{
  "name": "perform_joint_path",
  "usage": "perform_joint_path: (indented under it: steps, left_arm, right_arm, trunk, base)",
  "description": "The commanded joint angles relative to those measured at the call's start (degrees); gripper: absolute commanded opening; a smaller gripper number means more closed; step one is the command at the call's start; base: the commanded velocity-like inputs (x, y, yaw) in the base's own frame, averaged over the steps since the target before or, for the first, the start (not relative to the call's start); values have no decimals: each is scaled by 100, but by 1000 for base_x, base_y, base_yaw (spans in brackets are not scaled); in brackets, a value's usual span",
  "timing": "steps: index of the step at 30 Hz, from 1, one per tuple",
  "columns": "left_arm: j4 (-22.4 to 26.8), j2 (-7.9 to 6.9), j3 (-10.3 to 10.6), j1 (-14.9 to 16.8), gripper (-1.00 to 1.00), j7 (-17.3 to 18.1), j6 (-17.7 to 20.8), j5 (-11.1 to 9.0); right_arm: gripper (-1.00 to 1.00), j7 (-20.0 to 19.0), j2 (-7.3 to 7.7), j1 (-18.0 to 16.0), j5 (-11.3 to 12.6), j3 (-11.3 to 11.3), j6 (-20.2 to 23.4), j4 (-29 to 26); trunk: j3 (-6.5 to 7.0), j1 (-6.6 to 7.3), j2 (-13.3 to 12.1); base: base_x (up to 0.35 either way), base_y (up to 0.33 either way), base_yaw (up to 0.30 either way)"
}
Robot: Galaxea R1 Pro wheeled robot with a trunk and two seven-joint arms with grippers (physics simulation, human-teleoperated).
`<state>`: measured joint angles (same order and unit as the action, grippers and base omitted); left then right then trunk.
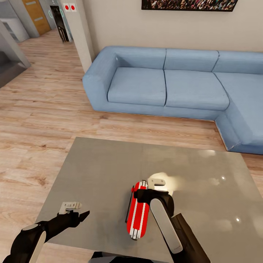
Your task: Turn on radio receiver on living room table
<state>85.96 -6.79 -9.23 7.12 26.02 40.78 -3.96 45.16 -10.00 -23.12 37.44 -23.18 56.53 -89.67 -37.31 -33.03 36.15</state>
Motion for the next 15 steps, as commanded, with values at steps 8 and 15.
perform_joint_path:
  steps: [8, 15]
  left_arm:
    - [0, 0, -1, 0, 100, -2, 0, 0]
    - [0, 1, -1, 0, 100, -8, 0, 6]
  right_arm:
    - [100, 2, 0, -106, 6, -10, -45, 288]
    - [100, 2, 0, -189, 9, -18, -51, 477]
  trunk:
    - [0, 0, 0]
    - [0, 0, 0]
  base:
    - [0, 0, 0]
    - [0, 0, 0]
